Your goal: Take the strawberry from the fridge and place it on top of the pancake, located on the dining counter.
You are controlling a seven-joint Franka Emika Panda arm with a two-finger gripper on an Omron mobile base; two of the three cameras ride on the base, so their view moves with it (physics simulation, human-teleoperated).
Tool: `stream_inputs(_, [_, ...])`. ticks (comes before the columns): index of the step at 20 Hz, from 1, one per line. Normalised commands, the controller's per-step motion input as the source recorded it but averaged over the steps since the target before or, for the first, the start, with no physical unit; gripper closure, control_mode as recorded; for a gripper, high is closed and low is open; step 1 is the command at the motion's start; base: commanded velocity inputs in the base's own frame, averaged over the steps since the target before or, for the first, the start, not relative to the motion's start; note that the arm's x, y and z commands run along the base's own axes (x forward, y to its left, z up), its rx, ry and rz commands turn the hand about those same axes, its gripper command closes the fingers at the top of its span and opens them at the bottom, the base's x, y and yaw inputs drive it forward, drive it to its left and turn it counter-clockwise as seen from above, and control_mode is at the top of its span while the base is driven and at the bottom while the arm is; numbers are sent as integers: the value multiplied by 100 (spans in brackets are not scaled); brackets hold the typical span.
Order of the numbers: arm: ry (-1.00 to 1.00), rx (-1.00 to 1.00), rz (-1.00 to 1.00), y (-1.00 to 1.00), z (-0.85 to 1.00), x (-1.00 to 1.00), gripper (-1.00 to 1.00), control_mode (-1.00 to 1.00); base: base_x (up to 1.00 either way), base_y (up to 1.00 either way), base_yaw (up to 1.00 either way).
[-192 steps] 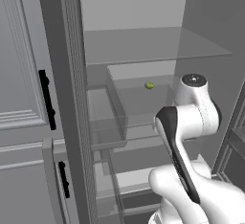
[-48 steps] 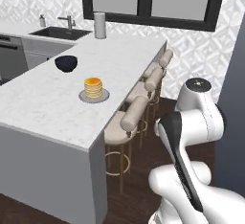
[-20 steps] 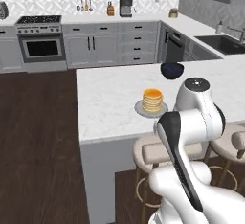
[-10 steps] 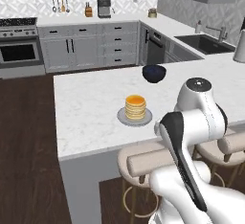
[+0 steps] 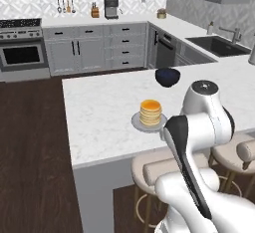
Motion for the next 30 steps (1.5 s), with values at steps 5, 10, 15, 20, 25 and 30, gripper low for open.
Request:
stream_inputs(5, [0,0,0,0,0,0,100,100,71,-13,0])
stream_inputs(10, [0,0,0,0,0,0,100,100,60,-6,0])
stream_inputs(15, [0,0,0,0,0,0,100,100,5,0,0])
stream_inputs(20, [0,0,0,0,0,0,100,100,0,0,0])
stream_inputs(25, [-2,1,13,0,6,71,100,-100,9,0,1])
stream_inputs(30, [8,3,8,-7,10,100,100,-100,0,0,0])
